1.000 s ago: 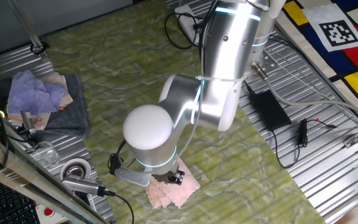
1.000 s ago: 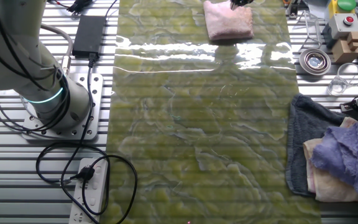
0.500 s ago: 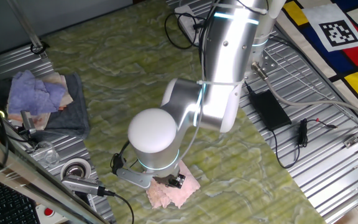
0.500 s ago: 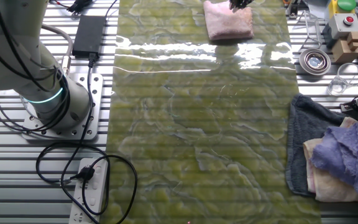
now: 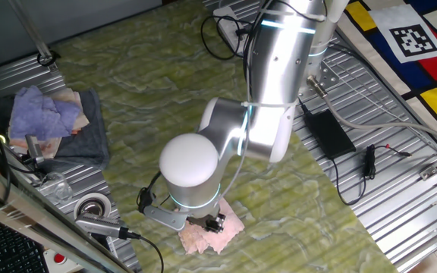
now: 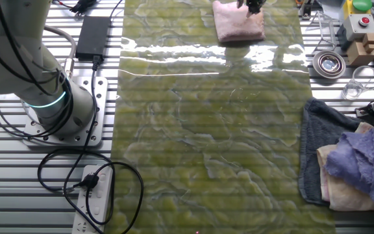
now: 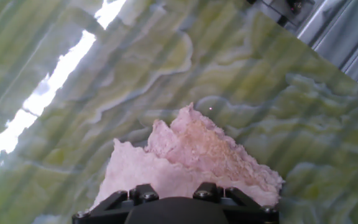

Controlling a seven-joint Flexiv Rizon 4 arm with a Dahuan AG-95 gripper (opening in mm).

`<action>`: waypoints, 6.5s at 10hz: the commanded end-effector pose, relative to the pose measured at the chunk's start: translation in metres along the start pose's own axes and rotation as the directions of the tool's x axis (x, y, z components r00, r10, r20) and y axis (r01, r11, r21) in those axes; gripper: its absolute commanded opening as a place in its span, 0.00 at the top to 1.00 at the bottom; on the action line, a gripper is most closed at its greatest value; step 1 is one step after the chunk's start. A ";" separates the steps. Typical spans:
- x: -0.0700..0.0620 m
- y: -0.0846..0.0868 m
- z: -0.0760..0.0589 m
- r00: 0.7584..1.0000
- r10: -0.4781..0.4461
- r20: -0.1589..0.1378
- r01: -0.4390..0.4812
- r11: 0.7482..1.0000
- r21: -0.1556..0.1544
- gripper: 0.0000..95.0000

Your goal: Clean the table with a cloth

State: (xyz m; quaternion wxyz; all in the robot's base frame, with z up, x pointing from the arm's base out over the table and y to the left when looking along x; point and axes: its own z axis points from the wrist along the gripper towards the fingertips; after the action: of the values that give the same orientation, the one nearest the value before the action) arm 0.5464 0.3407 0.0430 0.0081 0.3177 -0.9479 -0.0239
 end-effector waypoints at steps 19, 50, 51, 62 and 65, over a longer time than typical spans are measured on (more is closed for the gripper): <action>-0.001 0.002 0.028 0.989 0.137 0.062 -0.142 0.986 0.086 0.20; 0.056 -0.042 0.014 0.992 -0.114 0.053 0.108 0.989 0.100 1.00; 0.057 -0.041 0.015 0.992 -0.114 0.054 0.109 0.989 0.100 1.00; 0.056 -0.038 0.018 0.959 0.284 -0.027 -0.284 0.959 0.001 1.00; 0.056 -0.038 0.018 0.968 0.249 -0.027 -0.249 0.969 0.008 1.00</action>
State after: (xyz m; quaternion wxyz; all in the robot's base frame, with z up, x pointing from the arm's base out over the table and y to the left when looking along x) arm 0.5240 0.2769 0.0228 0.0294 0.1749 -0.9839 -0.0216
